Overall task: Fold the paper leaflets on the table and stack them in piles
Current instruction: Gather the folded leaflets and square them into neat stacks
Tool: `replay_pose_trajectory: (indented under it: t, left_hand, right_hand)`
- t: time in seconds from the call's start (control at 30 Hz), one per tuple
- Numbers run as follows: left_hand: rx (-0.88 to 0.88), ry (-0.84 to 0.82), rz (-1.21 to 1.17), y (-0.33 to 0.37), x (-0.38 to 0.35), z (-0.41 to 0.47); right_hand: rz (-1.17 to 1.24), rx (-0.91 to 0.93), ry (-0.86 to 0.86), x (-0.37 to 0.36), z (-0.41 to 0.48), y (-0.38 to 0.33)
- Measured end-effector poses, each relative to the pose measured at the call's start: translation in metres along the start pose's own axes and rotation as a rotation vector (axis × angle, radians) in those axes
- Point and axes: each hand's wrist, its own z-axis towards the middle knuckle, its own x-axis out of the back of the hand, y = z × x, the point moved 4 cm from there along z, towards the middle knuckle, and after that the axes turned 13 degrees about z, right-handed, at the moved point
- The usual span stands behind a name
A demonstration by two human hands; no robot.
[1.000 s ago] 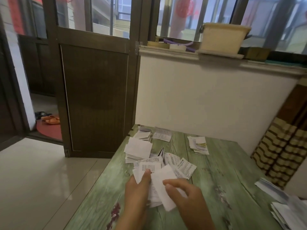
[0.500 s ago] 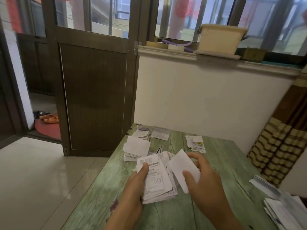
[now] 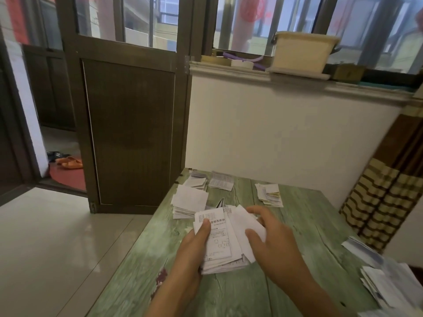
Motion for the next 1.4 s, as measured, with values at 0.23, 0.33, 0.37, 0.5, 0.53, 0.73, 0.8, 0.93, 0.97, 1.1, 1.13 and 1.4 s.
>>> replay_pose_trajectory:
  t: [0.23,0.33,0.37,0.5,0.53,0.73,0.8,0.93,0.97,1.1,1.13,1.4]
  left_hand:
    - [-0.029,0.109,0.023,0.002,0.001,0.0]
    - [-0.056,0.245,0.108,-0.001,-0.004,0.004]
    - [-0.045,0.294,0.126,-0.001,-0.004,0.004]
    - [-0.009,0.234,-0.082,0.003,-0.011,-0.006]
    - [-0.007,0.205,-0.164,0.004,-0.01,-0.01]
    - [-0.037,0.244,-0.123,0.003,0.0,-0.01]
    - [0.023,0.214,-0.175,0.0,0.006,-0.007]
    - [0.127,0.042,-0.313,-0.003,0.006,-0.013]
    - [0.173,0.012,-0.37,-0.003,0.006,-0.015]
    - [0.177,0.105,-0.348,-0.001,0.023,-0.019]
    - [0.137,0.167,-0.307,0.0,0.03,-0.017]
    - [0.058,0.198,-0.282,0.005,0.046,-0.02]
  right_hand:
    - [0.301,0.007,0.207,-0.01,-0.007,-0.02]
    - [0.223,-0.028,0.214,-0.04,-0.008,-0.014]
    - [0.17,-0.034,0.231,-0.048,-0.009,-0.01]
    - [-0.154,-0.101,0.232,-0.068,-0.009,0.001]
    - [-0.172,-0.103,0.234,-0.07,-0.009,0.003]
    - [-0.256,0.059,0.327,-0.081,-0.01,0.003]
    - [-0.254,0.037,0.323,-0.084,-0.009,0.015]
    - [0.072,-0.099,0.034,-0.095,-0.012,0.03]
    - [0.116,-0.114,-0.029,-0.096,-0.013,0.033]
    - [0.192,-0.05,-0.055,-0.085,-0.011,0.038]
    - [0.183,-0.026,0.042,-0.075,-0.008,0.043]
    - [-0.296,-0.418,0.24,-0.036,0.031,0.11]
